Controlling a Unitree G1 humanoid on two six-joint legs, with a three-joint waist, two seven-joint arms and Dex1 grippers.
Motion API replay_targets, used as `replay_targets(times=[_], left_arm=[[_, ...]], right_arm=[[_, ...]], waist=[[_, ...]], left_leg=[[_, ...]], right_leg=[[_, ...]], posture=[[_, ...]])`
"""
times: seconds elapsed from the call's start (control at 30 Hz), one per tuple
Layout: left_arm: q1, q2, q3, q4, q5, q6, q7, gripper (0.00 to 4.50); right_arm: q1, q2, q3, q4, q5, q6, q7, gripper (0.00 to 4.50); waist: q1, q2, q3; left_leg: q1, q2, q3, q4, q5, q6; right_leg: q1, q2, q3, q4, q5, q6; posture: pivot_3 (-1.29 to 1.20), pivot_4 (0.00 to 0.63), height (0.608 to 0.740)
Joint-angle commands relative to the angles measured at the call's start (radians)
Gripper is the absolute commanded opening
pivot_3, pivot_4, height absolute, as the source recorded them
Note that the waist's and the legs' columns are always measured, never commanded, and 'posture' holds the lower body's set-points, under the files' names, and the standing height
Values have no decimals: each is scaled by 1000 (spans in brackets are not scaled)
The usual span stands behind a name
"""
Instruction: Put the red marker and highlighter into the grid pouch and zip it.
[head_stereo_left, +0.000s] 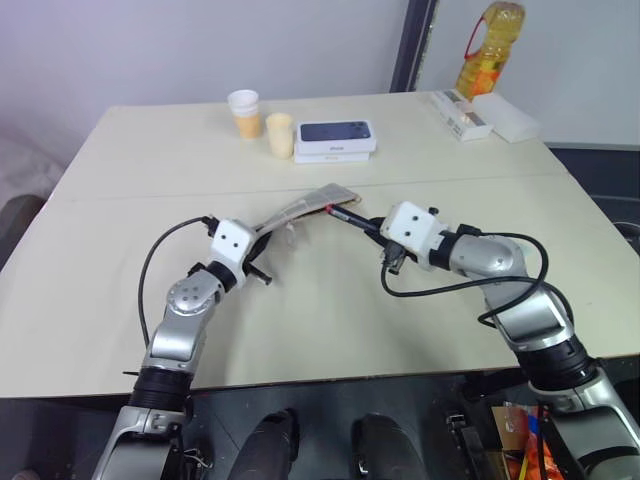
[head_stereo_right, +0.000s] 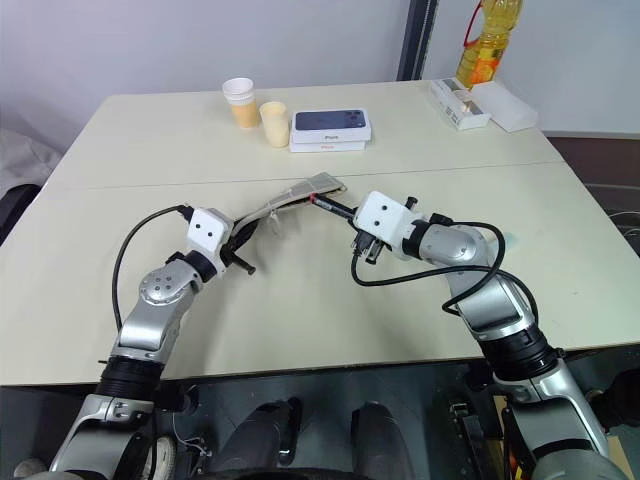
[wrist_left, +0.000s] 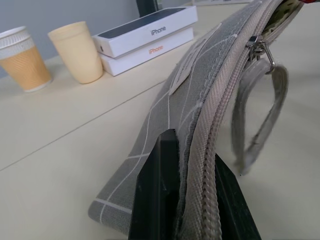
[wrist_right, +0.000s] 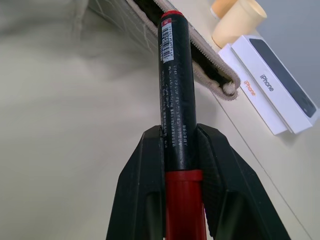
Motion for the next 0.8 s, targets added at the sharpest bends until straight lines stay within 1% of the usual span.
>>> replay_targets(times=[0.03, 0.37, 0.53, 0.57, 0.67, 0.8], left_arm=[[-2, 7, -4, -25, 5, -32, -8, 0], [14, 27, -24, -32, 30, -85, -44, 0], [18, 60, -66, -47, 51, -135, -102, 0], [16, 66, -77, -50, 58, -142, -114, 0], [10, 72, -112, -66, 70, -147, -146, 0], [7, 63, -133, -90, 61, -113, -162, 0]], right_arm=[[-16, -2, -17, -8, -17, -6, -10, 360], [-32, -48, 18, -1, -97, -14, 21, 360], [-69, -112, 91, -15, -202, -48, 81, 360], [-81, -128, 122, -19, -240, -66, 99, 360], [-128, -113, 191, -21, -317, -73, 126, 360], [-166, -53, 239, -25, -369, -51, 146, 360]], waist=[[0, 0, 0], [0, 0, 0], [-1, 0, 0], [-1, 0, 0], [-3, 0, 0], [-2, 0, 0]], left_leg=[[0, 0, 0, 0, 0, 0], [0, 0, 0, 0, 0, 0], [0, 0, 0, 0, 0, 0], [0, 0, 0, 0, 0, 0], [0, 0, 0, 0, 0, 0], [0, 0, 0, 0, 0, 0]], right_leg=[[0, 0, 0, 0, 0, 0], [0, 0, 0, 0, 0, 0], [0, 0, 0, 0, 0, 0], [0, 0, 0, 0, 0, 0], [0, 0, 0, 0, 0, 0], [0, 0, 0, 0, 0, 0]], posture=[[0, 150, 740], [0, 150, 740], [0, 150, 740], [0, 150, 740], [0, 150, 740], [0, 150, 740]])
